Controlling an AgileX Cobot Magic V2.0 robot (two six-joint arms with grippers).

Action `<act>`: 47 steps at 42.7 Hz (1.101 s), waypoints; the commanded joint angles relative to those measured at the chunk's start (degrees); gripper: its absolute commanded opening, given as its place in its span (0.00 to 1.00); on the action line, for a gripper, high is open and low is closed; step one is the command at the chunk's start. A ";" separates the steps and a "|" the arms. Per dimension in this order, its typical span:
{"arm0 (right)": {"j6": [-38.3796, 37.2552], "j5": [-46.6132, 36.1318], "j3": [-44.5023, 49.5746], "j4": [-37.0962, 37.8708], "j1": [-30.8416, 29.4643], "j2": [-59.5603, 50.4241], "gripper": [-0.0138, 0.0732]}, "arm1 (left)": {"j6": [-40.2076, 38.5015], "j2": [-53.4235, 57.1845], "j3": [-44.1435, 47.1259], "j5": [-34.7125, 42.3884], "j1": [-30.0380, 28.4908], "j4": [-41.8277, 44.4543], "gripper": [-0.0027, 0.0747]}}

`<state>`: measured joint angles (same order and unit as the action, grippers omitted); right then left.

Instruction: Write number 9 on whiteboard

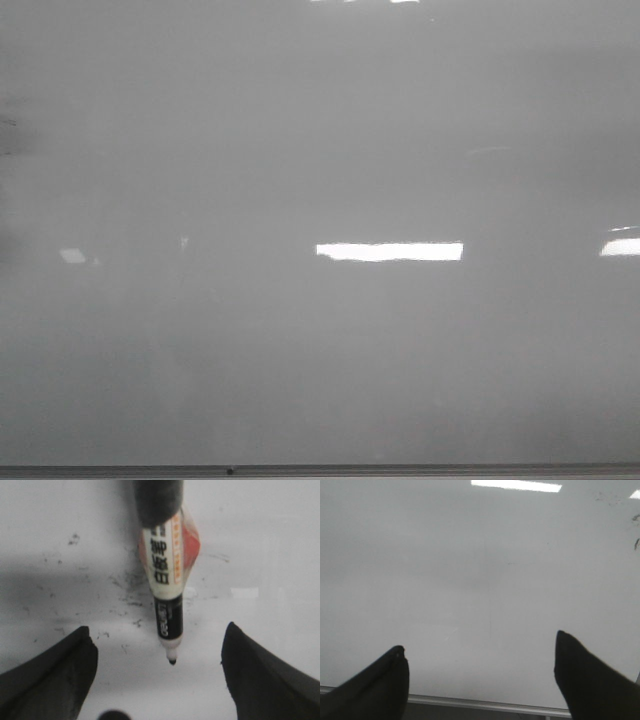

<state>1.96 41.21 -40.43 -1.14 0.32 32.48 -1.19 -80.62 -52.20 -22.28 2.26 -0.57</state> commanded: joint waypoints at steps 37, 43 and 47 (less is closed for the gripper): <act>0.56 -3.79 -1.59 -0.06 -0.27 0.54 0.86 | 0.03 -0.80 -2.16 7.49 0.39 -0.56 0.02; 0.50 -3.30 -2.52 -0.17 -0.27 0.54 0.86 | 4.35 3.11 -2.85 1.09 0.81 -0.33 0.01; 0.50 -1.39 -4.00 -0.17 -0.27 0.65 0.86 | 9.95 5.50 -4.54 -5.56 2.01 -0.33 0.01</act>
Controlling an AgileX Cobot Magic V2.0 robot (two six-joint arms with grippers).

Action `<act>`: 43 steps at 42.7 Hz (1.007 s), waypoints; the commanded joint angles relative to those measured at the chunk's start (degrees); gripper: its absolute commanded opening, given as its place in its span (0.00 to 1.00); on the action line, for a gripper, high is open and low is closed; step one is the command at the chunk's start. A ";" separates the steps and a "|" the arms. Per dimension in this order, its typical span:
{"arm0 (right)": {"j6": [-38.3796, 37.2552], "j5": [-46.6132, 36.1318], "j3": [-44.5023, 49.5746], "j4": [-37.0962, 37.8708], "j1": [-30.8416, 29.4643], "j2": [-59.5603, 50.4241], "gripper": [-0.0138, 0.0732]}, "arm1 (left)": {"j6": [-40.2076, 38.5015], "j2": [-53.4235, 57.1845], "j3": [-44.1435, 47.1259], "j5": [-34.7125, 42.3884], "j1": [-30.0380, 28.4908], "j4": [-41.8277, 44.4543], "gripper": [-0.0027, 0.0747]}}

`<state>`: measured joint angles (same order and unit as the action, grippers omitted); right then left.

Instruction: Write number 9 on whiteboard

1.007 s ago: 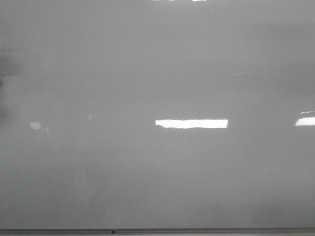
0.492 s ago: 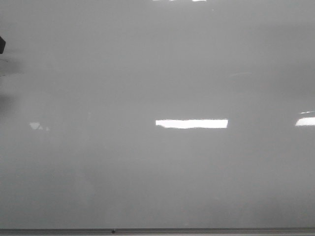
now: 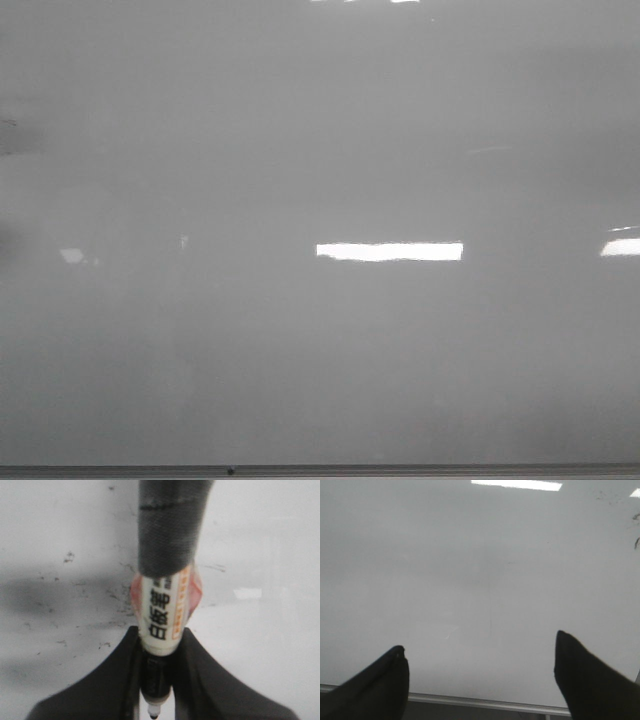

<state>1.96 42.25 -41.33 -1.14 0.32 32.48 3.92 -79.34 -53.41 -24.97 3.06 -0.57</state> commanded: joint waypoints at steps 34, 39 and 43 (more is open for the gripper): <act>27.70 13.94 -13.61 -18.51 8.55 18.13 0.86 | 38.71 5.01 -13.58 -34.76 36.49 -13.87 0.01; 36.97 16.12 -13.93 -23.28 12.86 19.59 0.86 | 39.29 3.68 -13.58 -33.99 41.11 -13.87 0.01; 42.45 16.52 -13.93 -25.45 16.75 20.36 0.86 | 39.29 2.17 -13.58 -33.12 43.37 -13.87 0.01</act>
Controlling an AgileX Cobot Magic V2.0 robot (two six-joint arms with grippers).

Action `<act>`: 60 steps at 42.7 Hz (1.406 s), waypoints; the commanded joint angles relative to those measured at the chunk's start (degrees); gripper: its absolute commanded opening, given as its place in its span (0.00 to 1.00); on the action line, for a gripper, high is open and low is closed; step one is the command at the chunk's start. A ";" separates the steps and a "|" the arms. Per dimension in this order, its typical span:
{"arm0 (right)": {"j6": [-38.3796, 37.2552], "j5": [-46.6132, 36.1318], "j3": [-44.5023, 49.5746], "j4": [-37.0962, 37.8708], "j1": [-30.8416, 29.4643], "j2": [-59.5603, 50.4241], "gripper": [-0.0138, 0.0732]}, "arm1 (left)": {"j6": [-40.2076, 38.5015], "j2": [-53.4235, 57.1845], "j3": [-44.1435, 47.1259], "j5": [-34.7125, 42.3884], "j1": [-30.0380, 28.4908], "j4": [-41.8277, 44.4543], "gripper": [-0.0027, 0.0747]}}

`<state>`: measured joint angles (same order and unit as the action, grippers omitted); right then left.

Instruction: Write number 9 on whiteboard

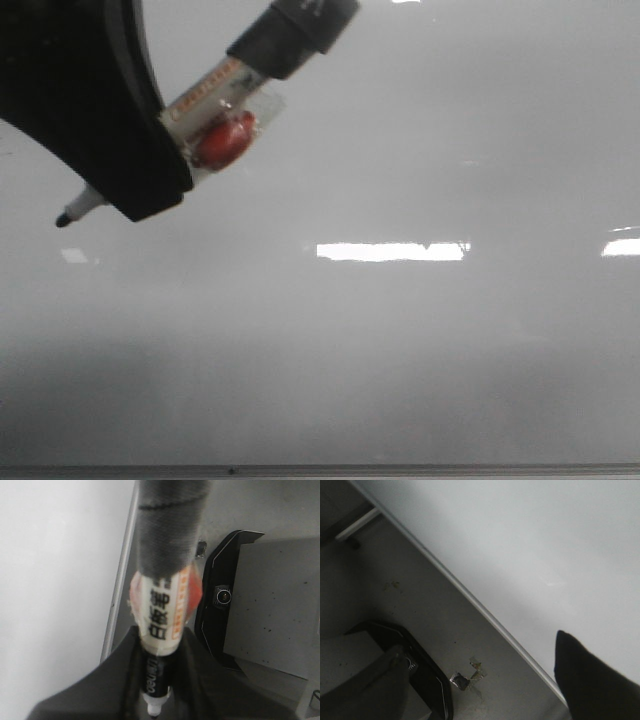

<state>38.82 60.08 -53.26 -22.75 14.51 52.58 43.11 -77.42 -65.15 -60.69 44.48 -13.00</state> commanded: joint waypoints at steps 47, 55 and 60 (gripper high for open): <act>9.02 -10.99 -5.74 -8.50 25.69 14.80 0.45 | 0.31 -1.42 -1.83 4.59 7.81 -1.44 0.01; 9.02 -9.64 -5.74 -8.50 25.69 14.80 0.31 | 0.31 -1.42 -1.83 4.71 7.81 -1.44 0.06; 9.02 -9.04 -5.74 -8.50 25.69 14.80 0.19 | 0.31 -1.42 -1.83 5.04 7.81 -1.44 0.23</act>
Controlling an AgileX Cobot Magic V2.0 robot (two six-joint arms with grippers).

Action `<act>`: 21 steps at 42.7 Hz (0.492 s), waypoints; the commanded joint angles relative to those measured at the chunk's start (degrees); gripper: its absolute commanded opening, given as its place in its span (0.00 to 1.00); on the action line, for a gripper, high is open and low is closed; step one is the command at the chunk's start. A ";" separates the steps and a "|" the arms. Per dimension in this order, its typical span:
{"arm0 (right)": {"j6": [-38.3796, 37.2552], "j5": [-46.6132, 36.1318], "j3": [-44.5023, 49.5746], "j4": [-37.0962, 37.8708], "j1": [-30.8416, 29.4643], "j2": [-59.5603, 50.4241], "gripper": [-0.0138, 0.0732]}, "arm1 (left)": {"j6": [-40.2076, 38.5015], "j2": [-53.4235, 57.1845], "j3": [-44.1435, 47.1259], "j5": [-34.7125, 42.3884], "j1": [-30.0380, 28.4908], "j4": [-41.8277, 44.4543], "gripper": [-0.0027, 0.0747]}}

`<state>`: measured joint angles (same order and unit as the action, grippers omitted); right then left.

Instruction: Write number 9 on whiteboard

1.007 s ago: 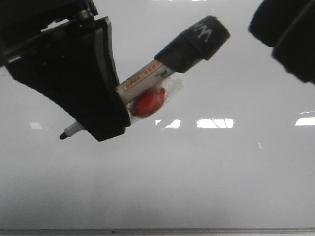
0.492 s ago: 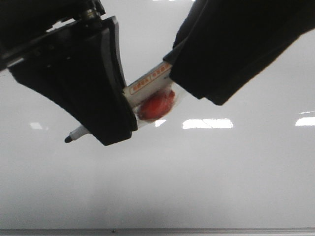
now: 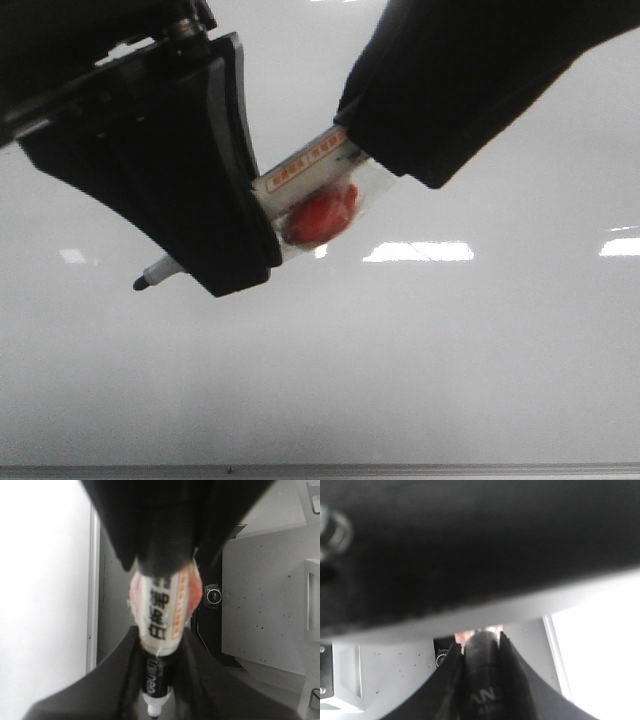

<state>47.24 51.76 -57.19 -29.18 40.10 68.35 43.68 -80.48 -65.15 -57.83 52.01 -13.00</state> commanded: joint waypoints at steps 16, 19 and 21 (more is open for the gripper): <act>-5.94 1.83 -2.10 6.05 -0.97 -2.51 0.08 | -5.55 6.60 -1.83 0.88 0.17 4.96 0.58; -12.36 3.53 -3.01 12.83 -2.51 -3.86 0.08 | -9.46 9.55 -1.83 1.01 0.04 8.15 0.58; -16.19 4.40 -3.65 17.05 -3.79 -5.03 0.08 | -10.58 11.77 -1.83 1.01 -0.88 8.27 0.58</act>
<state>37.34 56.40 -58.06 -18.07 38.25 66.31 36.94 -73.61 -65.15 -58.31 51.92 -5.93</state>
